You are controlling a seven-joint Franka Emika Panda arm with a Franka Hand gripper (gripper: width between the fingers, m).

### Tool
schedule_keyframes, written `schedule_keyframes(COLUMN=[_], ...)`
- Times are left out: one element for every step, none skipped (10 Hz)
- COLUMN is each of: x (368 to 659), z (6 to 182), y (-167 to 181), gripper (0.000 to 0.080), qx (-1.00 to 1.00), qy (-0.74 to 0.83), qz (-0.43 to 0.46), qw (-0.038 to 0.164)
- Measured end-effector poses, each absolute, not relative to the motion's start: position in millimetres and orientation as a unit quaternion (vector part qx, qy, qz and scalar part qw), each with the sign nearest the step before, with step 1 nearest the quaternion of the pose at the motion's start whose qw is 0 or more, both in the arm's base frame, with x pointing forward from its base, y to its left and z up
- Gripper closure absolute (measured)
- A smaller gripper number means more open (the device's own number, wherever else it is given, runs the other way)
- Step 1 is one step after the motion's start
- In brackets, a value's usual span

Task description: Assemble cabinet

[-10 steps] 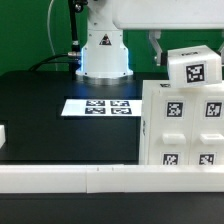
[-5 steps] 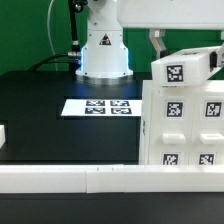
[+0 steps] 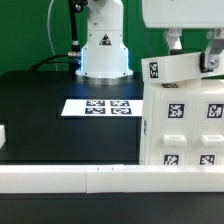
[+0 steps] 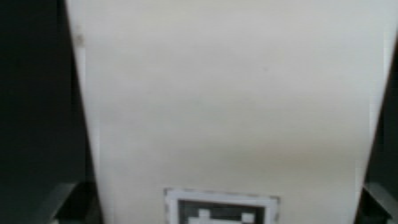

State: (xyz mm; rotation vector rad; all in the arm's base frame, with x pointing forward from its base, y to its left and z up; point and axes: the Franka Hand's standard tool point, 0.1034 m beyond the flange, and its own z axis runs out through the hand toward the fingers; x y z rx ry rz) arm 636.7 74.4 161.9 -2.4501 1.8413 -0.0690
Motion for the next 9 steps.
schedule_keyframes(x=[636.7, 636.8, 636.2, 634.1, 634.2, 634.6, 634.6, 634.6, 634.3], z=[161.8, 161.6, 160.9, 160.0, 159.8, 160.4, 160.4, 160.4, 159.6], y=[74.7, 74.6, 73.8, 74.7, 74.9, 74.7, 74.7, 74.7, 75.0], gripper=[0.0236, 0.0236, 0.0236, 0.0236, 0.0236, 0.0236, 0.0236, 0.0236, 0.0236], qx=[-0.780, -0.744, -0.703, -0.670, -0.651, -0.651, -0.651, -0.651, -0.652], qy=[0.624, 0.667, 0.709, 0.740, 0.756, 0.757, 0.756, 0.756, 0.756], qz=[-0.021, -0.016, -0.001, 0.012, 0.017, 0.016, 0.016, 0.016, 0.016], qw=[0.039, 0.044, 0.054, 0.057, 0.060, 0.061, 0.061, 0.061, 0.060])
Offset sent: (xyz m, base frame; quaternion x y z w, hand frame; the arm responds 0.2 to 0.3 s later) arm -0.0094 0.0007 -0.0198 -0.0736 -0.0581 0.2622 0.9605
